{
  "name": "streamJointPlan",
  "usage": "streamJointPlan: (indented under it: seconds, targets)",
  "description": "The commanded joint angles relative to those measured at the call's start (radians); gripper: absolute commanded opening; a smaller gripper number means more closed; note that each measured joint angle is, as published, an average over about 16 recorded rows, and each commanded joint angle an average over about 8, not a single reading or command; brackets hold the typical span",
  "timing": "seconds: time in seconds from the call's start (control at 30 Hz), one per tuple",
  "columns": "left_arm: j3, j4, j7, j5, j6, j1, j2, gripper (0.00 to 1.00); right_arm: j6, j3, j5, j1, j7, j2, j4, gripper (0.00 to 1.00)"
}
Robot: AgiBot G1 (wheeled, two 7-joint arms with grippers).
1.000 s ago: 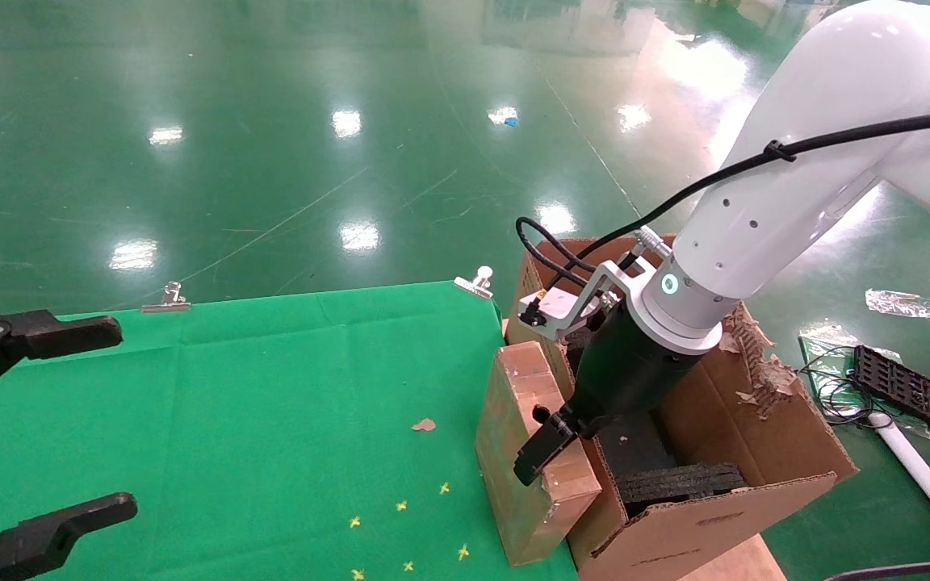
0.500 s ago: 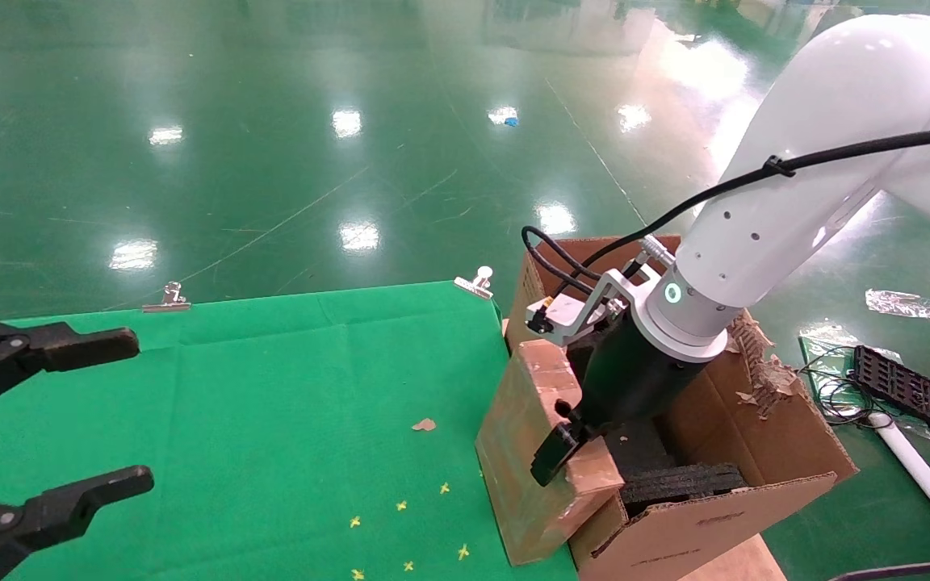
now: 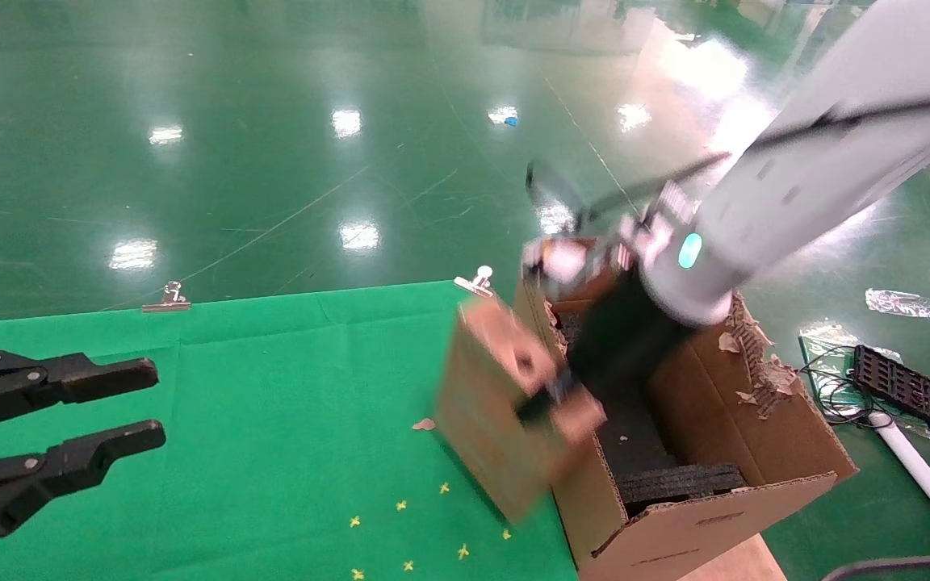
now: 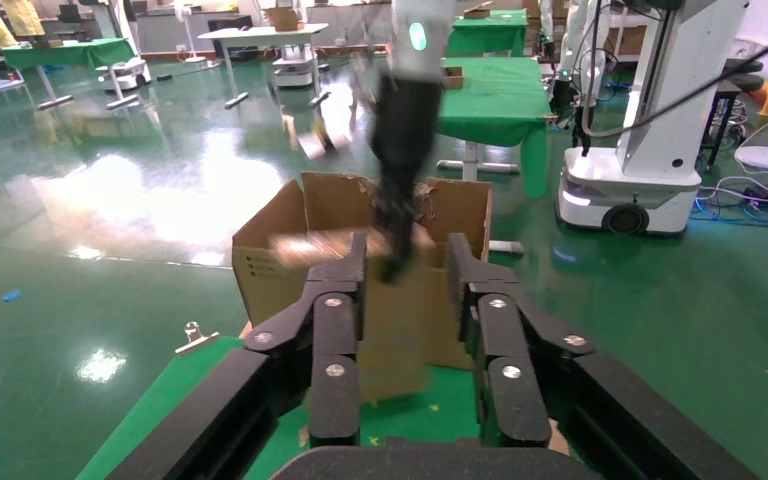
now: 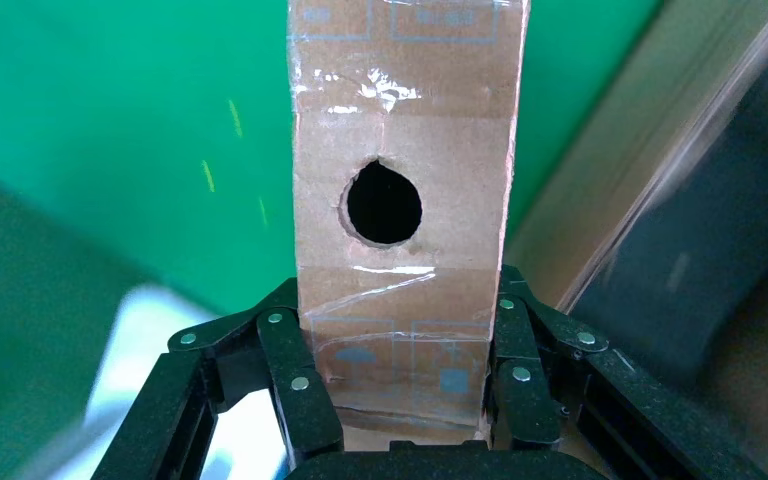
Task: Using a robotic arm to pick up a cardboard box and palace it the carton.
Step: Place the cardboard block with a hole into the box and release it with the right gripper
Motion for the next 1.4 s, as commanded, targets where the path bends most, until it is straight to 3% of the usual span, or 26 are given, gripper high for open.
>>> streamJointPlan:
  seconds: [0.03, 0.2, 0.37, 0.63, 0.87, 0.9, 1.13, 1.17, 1.4]
  targets:
    - [0.000, 0.000, 0.000, 0.000, 0.000, 0.000, 0.000, 0.00, 0.037, 0.029, 0.010, 0.024, -0.031, 0.026, 0.008, 0.00]
    - [0.000, 0.000, 0.000, 0.000, 0.000, 0.000, 0.000, 0.00, 0.093, 0.087, -0.007, 0.115, -0.100, 0.092, -0.019, 0.00]
    - [0.001, 0.000, 0.000, -0.001, 0.000, 0.000, 0.000, 0.00, 0.098, 0.104, -0.057, 0.182, -0.144, 0.143, -0.085, 0.00]
    - [0.001, 0.000, 0.001, -0.001, -0.001, 0.000, -0.001, 0.00, 0.035, 0.070, -0.154, 0.224, -0.166, 0.231, -0.155, 0.00]
    - [0.002, 0.000, 0.001, -0.001, -0.001, 0.000, -0.001, 0.00, -0.027, 0.031, -0.179, 0.196, -0.150, 0.300, -0.180, 0.00]
    - [0.002, 0.000, 0.001, -0.001, -0.001, 0.000, -0.001, 0.06, -0.033, 0.026, -0.178, 0.188, -0.148, 0.306, -0.185, 0.00]
    - [0.002, 0.000, 0.001, -0.001, -0.001, 0.000, -0.001, 0.92, -0.048, -0.006, -0.156, 0.113, -0.160, 0.318, -0.250, 0.00]
    - [0.002, 0.000, 0.001, -0.002, -0.001, 0.000, -0.001, 0.99, -0.048, -0.009, -0.153, 0.103, -0.164, 0.316, -0.263, 0.00]
    - [0.003, 0.000, 0.001, -0.002, -0.001, -0.001, -0.001, 1.00, -0.036, -0.032, -0.145, 0.037, -0.191, 0.287, -0.360, 0.00]
